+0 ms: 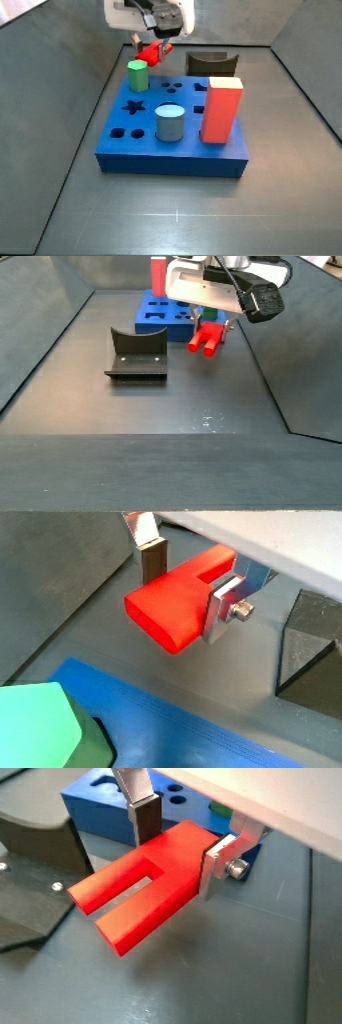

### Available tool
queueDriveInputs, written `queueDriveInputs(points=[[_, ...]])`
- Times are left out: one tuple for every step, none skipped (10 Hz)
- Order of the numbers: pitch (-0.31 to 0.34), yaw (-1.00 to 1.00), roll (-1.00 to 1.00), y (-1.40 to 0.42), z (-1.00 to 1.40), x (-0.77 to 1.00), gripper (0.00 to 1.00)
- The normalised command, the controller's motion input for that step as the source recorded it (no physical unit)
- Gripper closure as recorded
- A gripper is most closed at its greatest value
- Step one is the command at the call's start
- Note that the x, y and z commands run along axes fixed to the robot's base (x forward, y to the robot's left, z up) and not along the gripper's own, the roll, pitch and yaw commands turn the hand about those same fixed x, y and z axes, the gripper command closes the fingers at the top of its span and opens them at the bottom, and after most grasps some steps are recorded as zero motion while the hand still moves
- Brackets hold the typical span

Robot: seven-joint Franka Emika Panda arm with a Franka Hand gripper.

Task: Pick up the square-circle object. Move up. Place the square-circle object on the fixture. Regrasp the square-circle object. Move to above the board. Insert the square-circle object.
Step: Place the square-circle object on the fixture.

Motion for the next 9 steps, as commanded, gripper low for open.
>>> queueDriveInputs(points=[[-0.012, 0.0, 0.0, -0.01, 1.0, 0.01, 1.0], [0.007, 0.0, 0.0, -0.01, 1.0, 0.0, 1.0], [0.02, 0.0, 0.0, -0.01, 1.0, -0.01, 1.0], [0.026, 0.0, 0.0, -0.01, 1.0, -0.01, 1.0], [0.031, 0.0, -0.01, -0.01, 1.0, -0.02, 1.0], [0.033, 0.0, -0.01, -0.01, 1.0, -0.02, 1.0], [0.038, 0.0, -0.01, -0.01, 0.95, -0.02, 1.0], [0.041, 0.0, -0.01, -0.01, 0.84, -0.02, 1.0], [0.055, 0.0, -0.01, 0.0, 0.55, -0.01, 1.0]])
